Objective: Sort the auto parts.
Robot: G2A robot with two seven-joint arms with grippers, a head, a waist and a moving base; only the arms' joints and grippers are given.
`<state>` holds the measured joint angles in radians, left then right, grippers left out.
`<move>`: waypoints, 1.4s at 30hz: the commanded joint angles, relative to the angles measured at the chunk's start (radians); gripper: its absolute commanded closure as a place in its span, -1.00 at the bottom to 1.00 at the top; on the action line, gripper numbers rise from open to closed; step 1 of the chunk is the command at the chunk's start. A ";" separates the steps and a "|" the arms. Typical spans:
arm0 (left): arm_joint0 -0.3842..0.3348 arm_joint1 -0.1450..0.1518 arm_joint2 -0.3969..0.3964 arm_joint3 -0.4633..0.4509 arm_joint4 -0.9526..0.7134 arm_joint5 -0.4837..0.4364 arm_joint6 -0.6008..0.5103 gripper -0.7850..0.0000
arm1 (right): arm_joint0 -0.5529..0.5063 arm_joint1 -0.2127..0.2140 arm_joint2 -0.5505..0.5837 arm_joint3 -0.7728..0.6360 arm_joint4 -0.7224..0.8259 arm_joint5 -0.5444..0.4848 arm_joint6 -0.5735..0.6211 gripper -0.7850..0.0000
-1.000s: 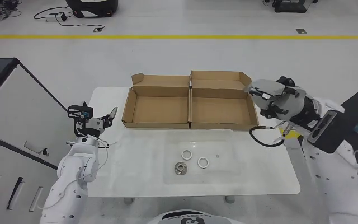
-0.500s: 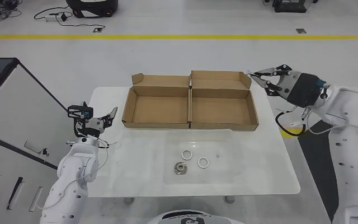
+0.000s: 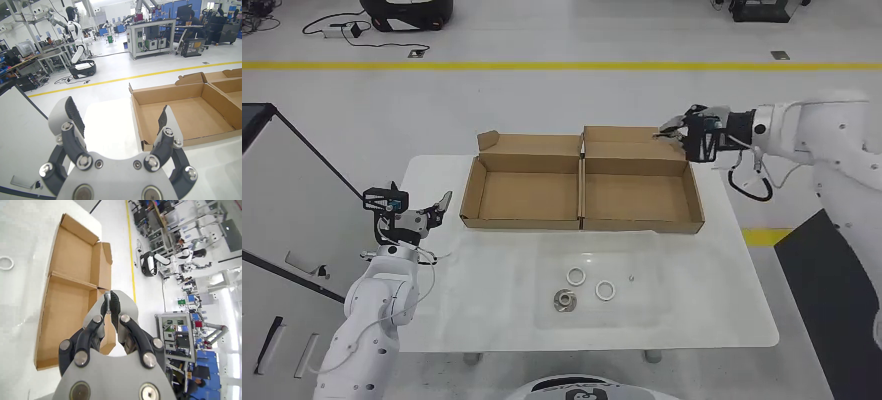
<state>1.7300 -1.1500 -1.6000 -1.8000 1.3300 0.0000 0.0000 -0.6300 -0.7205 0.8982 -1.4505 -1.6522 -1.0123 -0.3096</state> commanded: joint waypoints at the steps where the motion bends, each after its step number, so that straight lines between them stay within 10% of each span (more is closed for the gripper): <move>1: 0.000 0.000 0.000 0.000 0.000 0.000 0.000 -1.00 | 0.121 0.017 -0.180 0.038 -0.055 0.000 -0.051 1.00; 11: 0.000 0.000 0.000 0.000 0.000 0.000 0.000 -1.00 | 0.530 0.003 -0.728 0.223 -0.197 0.000 -0.279 1.00; 32: 0.000 0.000 0.000 0.000 0.000 0.000 0.000 -1.00 | 0.521 -0.029 -0.727 0.272 -0.253 0.006 -0.345 1.00; 42: 0.000 0.000 0.000 0.000 0.000 0.000 0.000 -1.00 | 0.463 -0.076 -0.728 0.281 -0.113 0.000 0.007 1.00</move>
<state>1.7300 -1.1500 -1.6000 -1.8000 1.3300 0.0000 0.0000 -0.1579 -0.7854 0.1694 -1.1784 -1.7943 -1.0124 -0.3694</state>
